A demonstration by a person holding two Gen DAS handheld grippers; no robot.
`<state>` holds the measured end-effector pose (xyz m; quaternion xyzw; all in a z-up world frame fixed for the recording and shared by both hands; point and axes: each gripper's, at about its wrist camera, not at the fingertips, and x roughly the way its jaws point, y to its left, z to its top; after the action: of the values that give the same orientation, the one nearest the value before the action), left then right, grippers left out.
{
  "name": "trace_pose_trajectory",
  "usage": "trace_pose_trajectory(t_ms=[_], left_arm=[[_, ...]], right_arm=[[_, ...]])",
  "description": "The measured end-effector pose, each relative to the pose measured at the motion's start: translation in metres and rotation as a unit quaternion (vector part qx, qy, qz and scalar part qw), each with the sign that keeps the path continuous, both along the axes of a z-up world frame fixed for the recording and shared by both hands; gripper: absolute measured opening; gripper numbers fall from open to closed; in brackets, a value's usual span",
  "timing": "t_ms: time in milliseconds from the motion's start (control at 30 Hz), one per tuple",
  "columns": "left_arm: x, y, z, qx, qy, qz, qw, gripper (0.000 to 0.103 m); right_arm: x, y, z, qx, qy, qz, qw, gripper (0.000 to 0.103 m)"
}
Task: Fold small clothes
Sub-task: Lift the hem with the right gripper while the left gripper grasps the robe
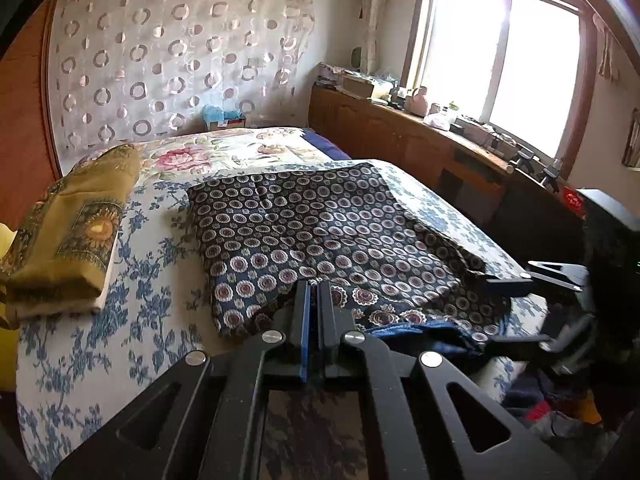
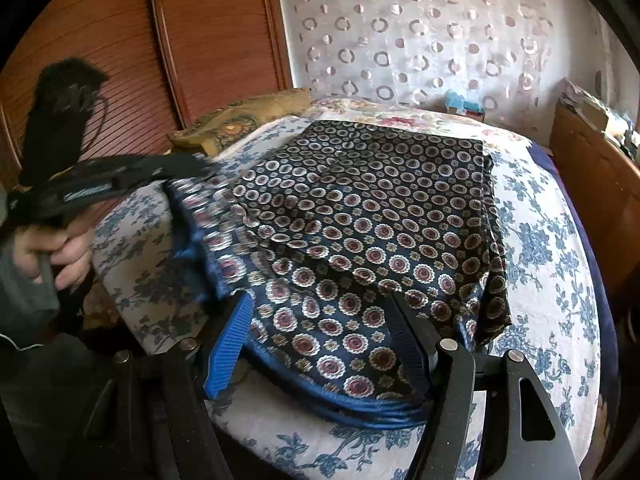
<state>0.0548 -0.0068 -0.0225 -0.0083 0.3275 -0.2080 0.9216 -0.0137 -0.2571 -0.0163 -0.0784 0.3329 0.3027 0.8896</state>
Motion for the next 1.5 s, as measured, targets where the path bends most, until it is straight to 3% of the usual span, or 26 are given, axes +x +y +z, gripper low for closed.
trace_pose_trajectory(t_ms=[233,600,700,733,767,833,867,1167,1500], left_arm=[[0.013,0.002,-0.004,-0.001,0.003,0.014,0.9999,0.003],[0.029,0.007,-0.004,0.0,0.003,0.024,0.9997,0.003],[0.036,0.009,-0.002,0.001,0.001,0.026,0.9997,0.003],[0.038,0.009,-0.001,0.002,-0.001,0.027,0.9996,0.003],[0.04,0.01,0.0,0.004,-0.003,0.027,0.9996,0.003],[0.045,0.011,0.003,0.006,-0.007,0.03,0.9995,0.003],[0.048,0.012,0.004,0.007,-0.008,0.033,0.9994,0.003],[0.075,0.021,0.019,0.009,-0.019,0.054,0.9983,0.003],[0.122,0.028,0.016,0.012,-0.007,0.068,0.9976,0.003]], right_arm=[[-0.009,0.001,0.004,-0.005,0.0,0.016,1.0,0.07],[0.025,-0.004,-0.018,-0.044,0.032,-0.014,0.998,0.07],[0.035,-0.003,-0.018,-0.043,0.03,-0.012,0.999,0.055],[0.038,-0.003,-0.017,-0.04,0.03,-0.012,0.999,0.044],[0.042,-0.004,-0.018,-0.036,0.03,-0.011,0.999,0.025],[0.05,-0.005,-0.019,-0.03,0.023,-0.006,0.999,0.009],[0.054,-0.005,-0.016,-0.024,0.016,-0.006,1.0,0.006],[0.099,-0.008,0.026,0.005,-0.03,-0.006,1.0,0.005],[0.159,0.001,0.034,0.001,-0.038,0.001,0.999,0.005]])
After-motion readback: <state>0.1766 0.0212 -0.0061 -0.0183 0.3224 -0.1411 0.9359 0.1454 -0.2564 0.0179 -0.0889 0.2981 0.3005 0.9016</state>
